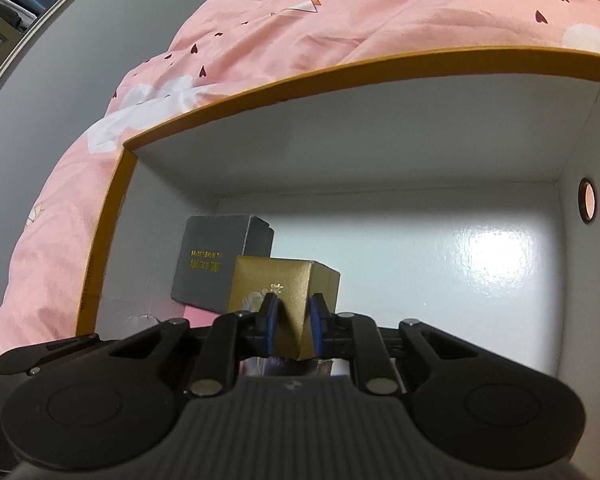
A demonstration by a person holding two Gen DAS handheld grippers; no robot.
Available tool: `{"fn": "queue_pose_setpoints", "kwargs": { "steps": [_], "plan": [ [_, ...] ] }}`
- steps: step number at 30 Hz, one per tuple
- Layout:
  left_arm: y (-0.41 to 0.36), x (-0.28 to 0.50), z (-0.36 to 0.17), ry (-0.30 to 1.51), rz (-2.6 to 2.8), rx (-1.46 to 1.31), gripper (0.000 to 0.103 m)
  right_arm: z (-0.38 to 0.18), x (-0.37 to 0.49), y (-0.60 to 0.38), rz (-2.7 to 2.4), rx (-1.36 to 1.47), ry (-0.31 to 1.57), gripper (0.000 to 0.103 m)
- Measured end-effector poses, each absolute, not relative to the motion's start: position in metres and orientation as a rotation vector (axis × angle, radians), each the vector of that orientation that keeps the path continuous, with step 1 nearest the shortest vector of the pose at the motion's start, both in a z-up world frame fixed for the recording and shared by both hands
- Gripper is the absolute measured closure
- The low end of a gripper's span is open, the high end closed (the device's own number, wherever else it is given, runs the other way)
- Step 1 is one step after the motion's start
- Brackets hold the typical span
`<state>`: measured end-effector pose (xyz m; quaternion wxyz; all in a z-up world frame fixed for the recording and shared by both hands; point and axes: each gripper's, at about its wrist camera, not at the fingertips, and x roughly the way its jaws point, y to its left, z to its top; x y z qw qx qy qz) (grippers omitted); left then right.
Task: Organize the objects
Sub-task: 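Lower the gold box into the orange box with the right tool, then withdraw both tools from the box toward the pile of items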
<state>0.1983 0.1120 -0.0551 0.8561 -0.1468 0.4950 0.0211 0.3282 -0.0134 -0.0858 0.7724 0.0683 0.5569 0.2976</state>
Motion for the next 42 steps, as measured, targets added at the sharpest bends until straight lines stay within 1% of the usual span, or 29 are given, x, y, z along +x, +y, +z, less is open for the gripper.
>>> {"fn": "queue_pose_setpoints", "kwargs": {
  "steps": [1,6,8,9,10,11,15,16,20,22,24,29,32,33,35,37,38,39,40,41,42],
  "plan": [
    [0.112,0.197,-0.054,1.039,0.046,-0.310,0.068,-0.083,0.327,-0.014,0.647,0.146,1.197,0.082],
    [0.110,0.187,-0.041,1.015,0.036,-0.318,0.068,-0.063,0.308,-0.019,0.642,0.091,1.118,0.080],
    [0.107,0.180,-0.032,0.995,0.022,-0.322,0.068,-0.052,0.295,-0.024,0.639,0.053,1.066,0.063],
    [0.106,0.176,-0.028,0.985,0.017,-0.323,0.068,-0.046,0.287,-0.027,0.638,0.034,1.038,0.061],
    [0.104,0.171,-0.023,0.975,0.011,-0.323,0.068,-0.040,0.280,-0.030,0.640,0.017,1.008,0.057],
    [0.102,0.167,-0.018,0.962,0.001,-0.324,0.068,-0.035,0.271,-0.033,0.641,0.000,0.980,0.051],
    [0.095,0.146,0.002,0.923,-0.047,-0.344,0.068,-0.018,0.234,-0.050,0.642,-0.062,0.884,0.037],
    [0.094,0.140,0.006,0.912,-0.064,-0.348,0.068,-0.015,0.225,-0.054,0.639,-0.071,0.868,0.032],
    [0.084,0.121,0.020,0.897,-0.102,-0.341,0.068,-0.009,0.186,-0.079,0.628,-0.044,0.807,0.031],
    [0.079,0.111,0.022,0.908,-0.122,-0.336,0.068,-0.010,0.165,-0.092,0.620,-0.025,0.782,0.031],
    [0.074,0.102,0.020,0.937,-0.137,-0.342,0.067,-0.012,0.148,-0.103,0.587,-0.025,0.775,0.029],
    [0.061,0.082,0.006,1.028,-0.152,-0.350,0.067,-0.025,0.117,-0.124,0.546,0.000,0.824,0.029],
    [0.059,0.070,-0.010,1.104,-0.118,-0.381,0.068,-0.034,0.103,-0.132,0.569,0.021,0.879,0.031],
    [0.059,0.066,-0.017,1.133,-0.110,-0.405,0.067,-0.037,0.099,-0.133,0.572,0.022,0.901,0.032],
    [0.060,0.060,-0.029,1.183,-0.098,-0.454,0.067,-0.043,0.089,-0.132,0.585,0.011,0.926,0.043],
    [0.058,0.054,-0.041,1.229,-0.075,-0.487,0.067,-0.047,0.080,-0.129,0.604,-0.004,0.934,0.046],
    [0.057,0.052,-0.046,1.245,-0.060,-0.490,0.066,-0.048,0.076,-0.127,0.618,-0.013,0.933,0.051],
    [0.055,0.050,-0.050,1.259,-0.042,-0.489,0.060,-0.050,0.072,-0.125,0.631,-0.022,0.935,0.053],
    [0.054,0.048,-0.055,1.269,-0.032,-0.493,0.050,-0.052,0.068,-0.124,0.634,-0.036,0.936,0.053],
    [0.052,0.048,-0.057,1.272,-0.033,-0.502,0.048,-0.055,0.064,-0.120,0.635,-0.067,0.933,0.056],
    [0.051,0.048,-0.059,1.276,-0.037,-0.512,0.048,-0.057,0.060,-0.116,0.638,-0.109,0.925,0.057]
  ]
}}
